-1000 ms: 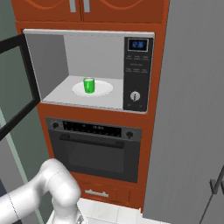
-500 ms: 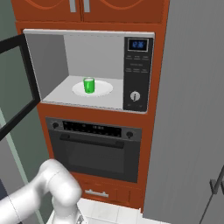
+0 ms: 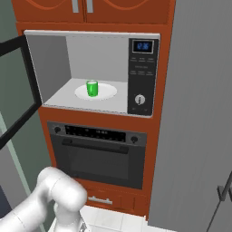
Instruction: Pick the mug from the counter and place it inside the microwave. Then close the microwave.
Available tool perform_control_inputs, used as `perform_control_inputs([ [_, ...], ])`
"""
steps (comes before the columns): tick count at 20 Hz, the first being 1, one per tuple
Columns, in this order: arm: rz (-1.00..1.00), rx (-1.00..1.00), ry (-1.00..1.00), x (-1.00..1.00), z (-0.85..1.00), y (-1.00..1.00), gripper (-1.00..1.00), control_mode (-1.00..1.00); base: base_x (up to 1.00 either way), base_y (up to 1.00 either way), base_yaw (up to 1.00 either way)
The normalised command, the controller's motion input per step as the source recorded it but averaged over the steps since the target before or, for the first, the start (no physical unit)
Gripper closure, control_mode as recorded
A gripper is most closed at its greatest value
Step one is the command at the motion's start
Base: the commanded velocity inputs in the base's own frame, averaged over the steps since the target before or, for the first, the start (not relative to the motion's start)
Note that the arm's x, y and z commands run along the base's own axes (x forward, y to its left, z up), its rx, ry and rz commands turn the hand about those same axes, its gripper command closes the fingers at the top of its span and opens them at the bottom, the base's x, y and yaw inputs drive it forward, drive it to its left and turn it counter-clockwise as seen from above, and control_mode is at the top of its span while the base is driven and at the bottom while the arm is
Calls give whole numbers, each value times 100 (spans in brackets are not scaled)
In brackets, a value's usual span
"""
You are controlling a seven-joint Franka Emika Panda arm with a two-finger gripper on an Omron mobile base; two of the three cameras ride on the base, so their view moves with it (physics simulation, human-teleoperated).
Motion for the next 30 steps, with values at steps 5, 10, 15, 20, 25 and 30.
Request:
perform_control_inputs([
  [5,6,0,1,0,7,-66,-100,-100,0,0,0],
  [10,10,0,0,11,7,-70,-100,-100,0,0,0],
  [15,15,0,0,26,7,-73,-100,-100,0,0,0],
  [20,17,1,0,33,7,-71,-100,-100,0,0,0],
  [25,18,2,4,30,8,-65,-100,-100,0,0,0],
  [30,16,1,9,32,1,-56,-100,-100,0,0,0],
])
